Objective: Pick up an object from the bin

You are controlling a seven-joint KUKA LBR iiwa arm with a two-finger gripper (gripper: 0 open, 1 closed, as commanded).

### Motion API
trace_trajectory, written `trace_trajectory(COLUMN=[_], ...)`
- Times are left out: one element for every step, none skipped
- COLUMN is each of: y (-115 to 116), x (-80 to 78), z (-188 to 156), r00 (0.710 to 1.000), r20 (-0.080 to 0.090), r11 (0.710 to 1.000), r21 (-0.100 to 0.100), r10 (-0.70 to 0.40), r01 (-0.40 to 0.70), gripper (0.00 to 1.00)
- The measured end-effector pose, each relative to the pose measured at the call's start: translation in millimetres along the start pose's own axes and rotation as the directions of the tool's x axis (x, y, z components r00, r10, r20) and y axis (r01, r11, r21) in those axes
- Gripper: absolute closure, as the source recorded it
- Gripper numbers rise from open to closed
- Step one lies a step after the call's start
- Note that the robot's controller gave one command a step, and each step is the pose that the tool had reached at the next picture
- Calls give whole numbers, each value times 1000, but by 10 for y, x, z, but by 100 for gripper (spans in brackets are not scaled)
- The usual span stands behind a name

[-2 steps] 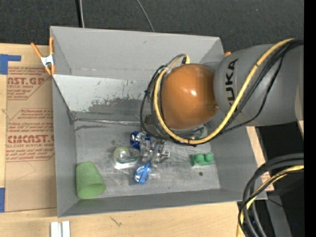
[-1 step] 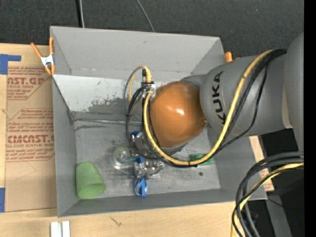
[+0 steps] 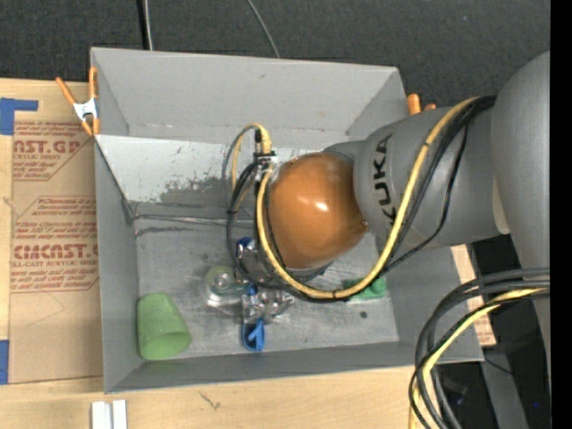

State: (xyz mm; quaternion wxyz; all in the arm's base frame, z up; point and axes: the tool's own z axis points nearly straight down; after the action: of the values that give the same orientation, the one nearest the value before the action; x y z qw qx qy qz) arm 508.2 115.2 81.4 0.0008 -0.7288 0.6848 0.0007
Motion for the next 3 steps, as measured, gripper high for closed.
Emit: trace_trajectory(y=[-212,-111,-122], x=[244,427,357], z=[-563,-118,56], r00=[1000,924,627], r20=[0,1,3], r11=[1000,924,627], r21=[7,-6,-8], r10=[18,-383,-779], r01=[-18,383,779], gripper=[100,100,100])
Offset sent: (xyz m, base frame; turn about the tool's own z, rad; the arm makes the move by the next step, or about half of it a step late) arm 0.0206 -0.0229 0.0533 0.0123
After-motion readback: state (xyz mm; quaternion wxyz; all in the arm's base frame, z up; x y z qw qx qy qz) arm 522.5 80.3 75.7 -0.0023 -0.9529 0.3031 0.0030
